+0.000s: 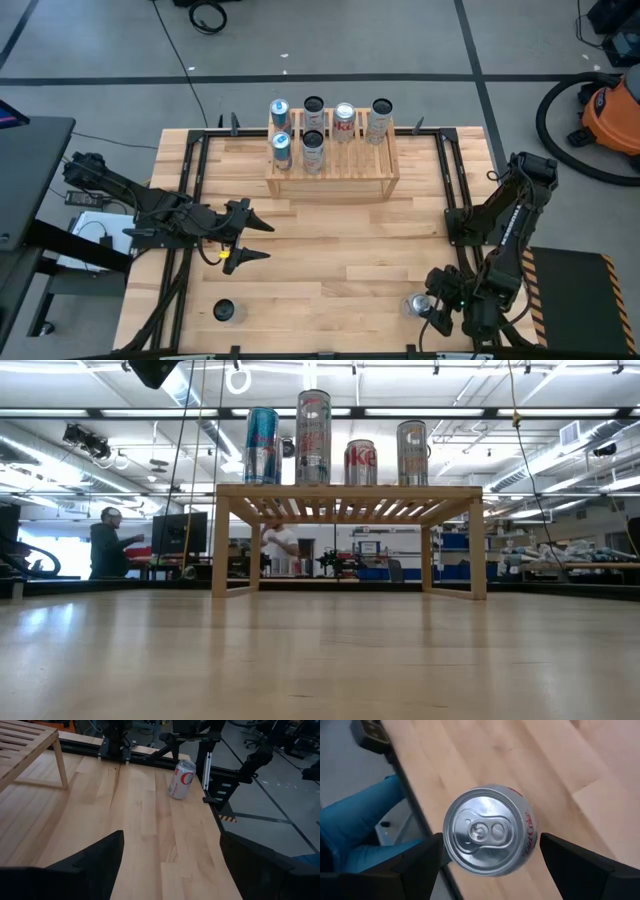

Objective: Place canned beverage on shelf
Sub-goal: Put the silver soda can on the shelf aligned with the silver soda can

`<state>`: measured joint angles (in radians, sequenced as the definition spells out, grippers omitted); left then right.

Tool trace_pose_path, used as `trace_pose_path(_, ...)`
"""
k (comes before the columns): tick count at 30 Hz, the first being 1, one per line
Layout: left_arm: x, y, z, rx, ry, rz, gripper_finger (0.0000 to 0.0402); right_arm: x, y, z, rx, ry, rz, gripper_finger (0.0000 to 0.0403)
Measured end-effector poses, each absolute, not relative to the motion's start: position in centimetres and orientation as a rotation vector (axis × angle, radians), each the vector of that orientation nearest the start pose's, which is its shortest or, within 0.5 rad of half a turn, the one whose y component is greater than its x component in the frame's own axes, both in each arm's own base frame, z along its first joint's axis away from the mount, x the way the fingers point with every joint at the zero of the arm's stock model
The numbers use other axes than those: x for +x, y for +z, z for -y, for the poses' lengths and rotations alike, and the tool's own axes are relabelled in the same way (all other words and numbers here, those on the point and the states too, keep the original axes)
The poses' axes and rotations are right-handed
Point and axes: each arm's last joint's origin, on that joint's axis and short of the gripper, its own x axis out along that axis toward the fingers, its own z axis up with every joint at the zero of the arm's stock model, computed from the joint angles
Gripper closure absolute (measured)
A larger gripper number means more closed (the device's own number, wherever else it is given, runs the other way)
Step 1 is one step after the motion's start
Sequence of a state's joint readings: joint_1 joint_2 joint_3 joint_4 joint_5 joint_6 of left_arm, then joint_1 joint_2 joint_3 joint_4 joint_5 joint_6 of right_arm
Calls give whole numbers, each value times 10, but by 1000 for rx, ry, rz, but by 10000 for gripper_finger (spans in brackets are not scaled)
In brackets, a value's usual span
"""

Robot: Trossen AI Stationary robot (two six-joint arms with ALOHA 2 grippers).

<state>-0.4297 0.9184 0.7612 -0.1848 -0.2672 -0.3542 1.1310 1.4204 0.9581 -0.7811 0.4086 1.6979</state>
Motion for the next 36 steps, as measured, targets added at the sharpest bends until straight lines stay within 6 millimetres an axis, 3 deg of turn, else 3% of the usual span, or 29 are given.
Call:
trace_pose_path(8, 186, 302, 77, -182, -110, -343, 70, 125, 216, -215, 577, -342, -1075, 64)
trace_pose_path(26, 186, 302, 77, -182, -110, -343, 70, 128, 216, -212, 547, -349, -1077, 64)
trace_pose_path(36, 186, 302, 77, -182, -110, -343, 70, 134, 202, -207, 593, -354, -1046, 64)
